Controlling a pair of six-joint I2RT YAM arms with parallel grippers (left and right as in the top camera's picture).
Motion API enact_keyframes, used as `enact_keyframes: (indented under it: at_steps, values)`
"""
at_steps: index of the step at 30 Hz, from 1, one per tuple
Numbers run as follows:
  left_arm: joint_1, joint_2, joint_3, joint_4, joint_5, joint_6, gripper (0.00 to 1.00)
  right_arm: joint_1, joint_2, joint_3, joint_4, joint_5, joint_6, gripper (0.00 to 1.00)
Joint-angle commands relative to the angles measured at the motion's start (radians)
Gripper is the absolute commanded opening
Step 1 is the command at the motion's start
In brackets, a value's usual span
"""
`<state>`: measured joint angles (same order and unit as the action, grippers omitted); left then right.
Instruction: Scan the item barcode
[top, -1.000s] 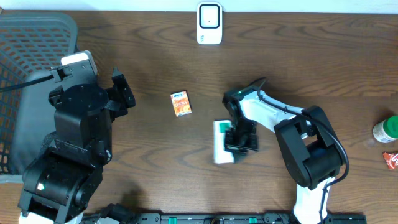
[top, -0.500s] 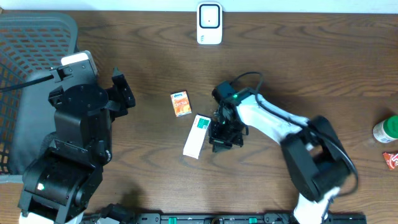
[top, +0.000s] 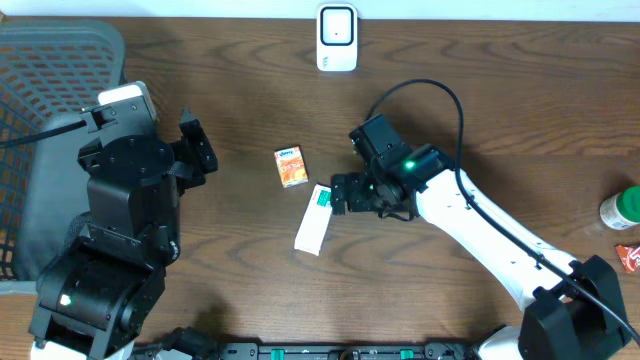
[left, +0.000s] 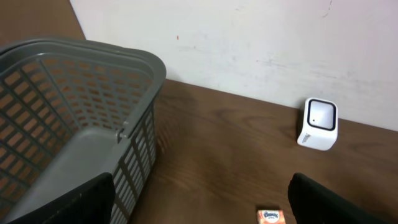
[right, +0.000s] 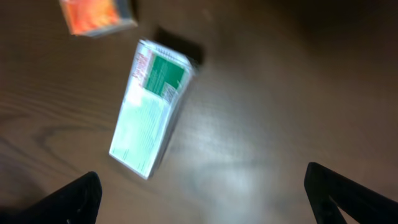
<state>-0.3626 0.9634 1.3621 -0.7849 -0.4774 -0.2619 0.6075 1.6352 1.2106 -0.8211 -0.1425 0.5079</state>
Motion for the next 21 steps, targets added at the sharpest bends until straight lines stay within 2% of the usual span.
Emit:
enact_keyframes:
  at_steps: [1, 5, 12, 16, 19, 21]
  values:
    - [0.002, -0.004, -0.010, 0.000, -0.010, -0.005, 0.89, -0.006, 0.031, 0.001, 0.063, 0.020, -0.198, 0.99]
    - [0.002, -0.004, -0.010, 0.000, -0.010, -0.005, 0.89, -0.052, 0.072, 0.001, 0.148, -0.092, -0.149, 0.99]
    - [0.002, -0.004, -0.010, 0.000, -0.010, -0.005, 0.89, -0.069, 0.195, 0.014, 0.131, -0.092, 0.045, 0.93]
    - [0.002, -0.004, -0.010, 0.000, -0.010, -0.005, 0.89, -0.032, 0.272, 0.090, 0.106, -0.092, 0.002, 0.99]
    - [0.002, -0.004, -0.010, 0.000, -0.010, -0.005, 0.89, -0.019, 0.283, 0.149, 0.088, -0.091, -0.082, 0.99]
    - [0.002, -0.004, -0.010, 0.000, -0.010, -0.005, 0.89, -0.019, 0.283, 0.195, 0.053, -0.090, -0.071, 0.99]
